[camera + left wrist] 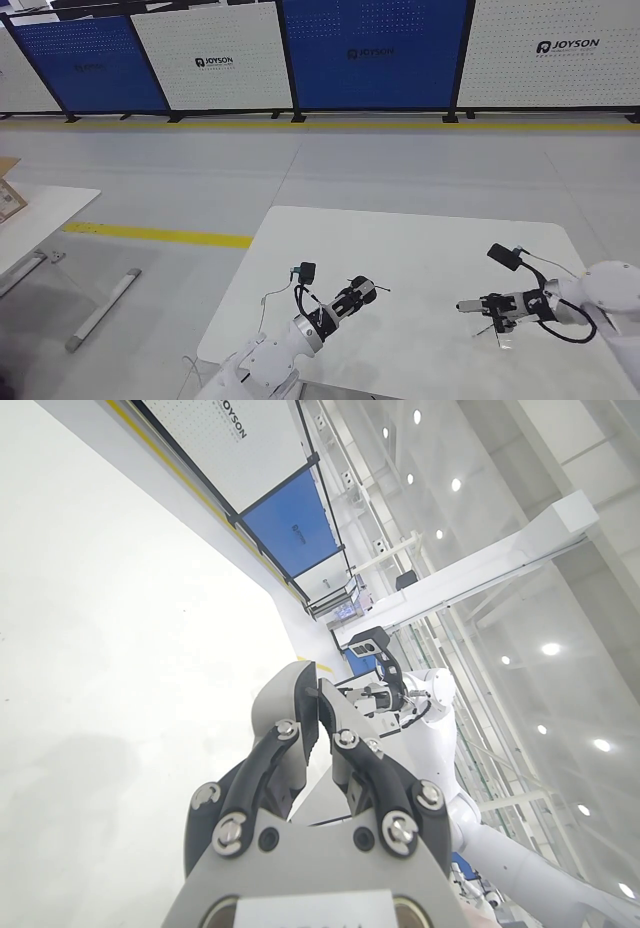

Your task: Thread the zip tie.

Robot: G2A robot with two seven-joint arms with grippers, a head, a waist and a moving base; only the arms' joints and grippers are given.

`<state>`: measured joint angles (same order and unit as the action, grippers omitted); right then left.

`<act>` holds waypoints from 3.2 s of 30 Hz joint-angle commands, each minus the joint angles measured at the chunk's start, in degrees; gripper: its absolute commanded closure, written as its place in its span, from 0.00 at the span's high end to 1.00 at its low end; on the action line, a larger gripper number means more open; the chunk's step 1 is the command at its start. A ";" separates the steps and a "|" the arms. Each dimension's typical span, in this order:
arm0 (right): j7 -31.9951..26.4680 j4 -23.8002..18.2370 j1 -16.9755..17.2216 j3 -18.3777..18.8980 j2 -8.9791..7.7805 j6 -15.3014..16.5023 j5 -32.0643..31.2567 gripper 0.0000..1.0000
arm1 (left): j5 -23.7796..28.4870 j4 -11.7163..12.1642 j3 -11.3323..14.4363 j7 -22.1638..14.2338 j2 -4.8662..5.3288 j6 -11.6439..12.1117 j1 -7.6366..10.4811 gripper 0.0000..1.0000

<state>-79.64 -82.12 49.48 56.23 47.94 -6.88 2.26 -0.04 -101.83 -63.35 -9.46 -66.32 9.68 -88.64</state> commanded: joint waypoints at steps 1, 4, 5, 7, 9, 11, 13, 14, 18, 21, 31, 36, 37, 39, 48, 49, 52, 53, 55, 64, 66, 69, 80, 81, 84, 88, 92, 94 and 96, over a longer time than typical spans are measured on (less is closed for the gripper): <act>0.00 0.00 0.00 -0.01 0.00 0.00 -0.01 1.00 | 0.00 0.00 0.00 0.00 0.00 0.00 0.00 0.00; 0.00 0.00 0.00 -0.01 0.00 0.00 -0.01 1.00 | 0.00 0.00 0.00 0.00 0.00 0.00 0.00 0.00; 0.00 0.00 0.00 -0.01 0.00 0.00 -0.01 1.00 | 0.00 0.00 0.00 0.00 0.00 0.00 0.00 0.00; 0.00 0.00 0.00 -0.01 0.00 0.00 -0.01 1.00 | 0.00 0.00 0.00 0.00 0.00 0.00 0.00 0.00; 1.72 0.17 0.27 0.15 -0.02 -0.85 -0.71 1.00 | 0.00 0.00 0.00 0.00 0.00 0.00 0.00 0.00; 3.13 -0.99 0.18 0.58 -0.21 -3.30 -2.76 1.00 | 0.00 0.00 0.00 0.00 0.00 0.00 0.00 0.00; 0.71 -1.40 -0.45 0.89 -0.54 -5.50 -4.54 1.00 | 0.00 0.00 0.00 0.00 0.00 0.00 0.00 0.00; 0.00 -1.32 -0.98 0.82 -0.67 -6.87 -5.93 1.00 | 0.00 0.00 0.00 0.00 0.00 0.00 0.00 0.00; 0.00 -0.84 -3.87 -4.70 -0.97 -10.12 -8.31 1.00 | 0.00 0.00 0.00 0.00 0.00 0.00 0.00 0.00; 0.00 2.15 -8.91 -11.21 -0.95 -11.76 -7.87 1.00 | 0.00 0.00 0.00 0.00 0.00 0.00 0.00 0.00; 0.00 2.15 -8.91 -11.21 -0.95 -11.76 -7.87 1.00 | 0.00 0.00 0.00 0.00 0.00 0.00 0.00 0.00; 0.00 2.15 -8.91 -11.21 -0.95 -11.76 -7.87 1.00 | 0.00 0.00 0.00 0.00 0.00 0.00 0.00 0.00; 0.00 2.15 -8.91 -11.21 -0.95 -11.76 -7.87 1.00 | 0.00 0.00 0.00 0.00 0.00 0.00 0.00 0.00; 0.00 2.15 -8.91 -11.21 -0.95 -11.76 -7.87 1.00 | 0.00 0.00 0.00 0.00 0.00 0.00 0.00 0.00; 4.02 -0.02 -5.77 -9.83 -1.88 -7.44 -12.43 1.00 | 0.00 0.00 0.00 0.00 0.00 0.00 0.00 0.00; 3.88 -0.36 -5.81 -10.10 -1.88 -7.69 -13.63 1.00 | 0.00 0.00 0.00 0.00 0.00 0.00 0.00 0.00; 3.02 -0.71 -6.19 -10.62 -1.76 -7.31 -14.98 1.00 | 0.00 0.00 0.00 0.00 0.00 0.00 0.00 0.00; 3.02 -0.71 -6.19 -10.62 -1.76 -7.31 -14.98 1.00 | 0.00 0.00 0.00 0.00 0.00 0.00 0.00 0.00; 3.02 -0.71 -6.19 -10.62 -1.76 -7.31 -14.98 1.00 | 0.00 0.00 0.00 0.00 0.00 0.00 0.00 0.00; 5.11 -1.38 -4.81 -10.43 -1.79 -3.50 -14.87 1.00 | 0.00 0.00 0.00 0.00 0.00 0.00 0.00 0.00; 5.08 -1.50 -4.51 -10.08 -1.86 -2.83 -14.81 1.00 | 0.00 0.00 0.00 0.00 0.00 0.00 0.00 0.00; 4.85 -1.14 -5.02 -10.37 -1.62 -4.59 -16.10 1.00 | 0.00 0.00 0.00 0.00 0.00 0.00 0.00 0.00; 6.76 -0.96 -4.11 -10.02 -1.58 -4.22 -15.84 1.00 | 0.00 0.00 0.00 0.00 0.00 0.00 0.00 0.00; 6.78 -1.07 -3.91 -9.65 -1.66 -4.13 -15.85 1.00 | 0.00 0.00 0.00 0.00 0.00 0.00 0.00 0.00; 6.86 -1.85 -3.15 -8.58 -1.98 -4.41 -15.91 0.60 | 0.00 0.00 0.00 0.00 0.00 0.00 0.00 0.00; 5.91 -2.89 -2.30 -7.40 -2.39 -6.13 -16.65 0.65 | 0.00 0.00 0.00 0.00 0.00 0.00 0.00 0.00; 4.99 -3.02 -2.09 -7.02 -2.43 -7.71 -17.04 0.49 | 0.00 0.00 0.00 0.00 0.00 0.00 0.00 0.00; 4.52 -2.85 -2.30 -7.27 -2.28 -8.87 -17.39 0.49 | 0.00 0.00 0.00 0.00 0.00 0.00 0.00 0.00; 3.93 -2.23 -2.77 -7.73 -2.03 -10.00 -17.80 0.47 | 0.00 0.00 0.00 0.00 0.00 0.00 0.00 0.00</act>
<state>-75.46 -84.75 46.97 48.71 45.79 -16.19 -15.37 -0.04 -101.83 -63.35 -9.46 -66.32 9.68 -88.64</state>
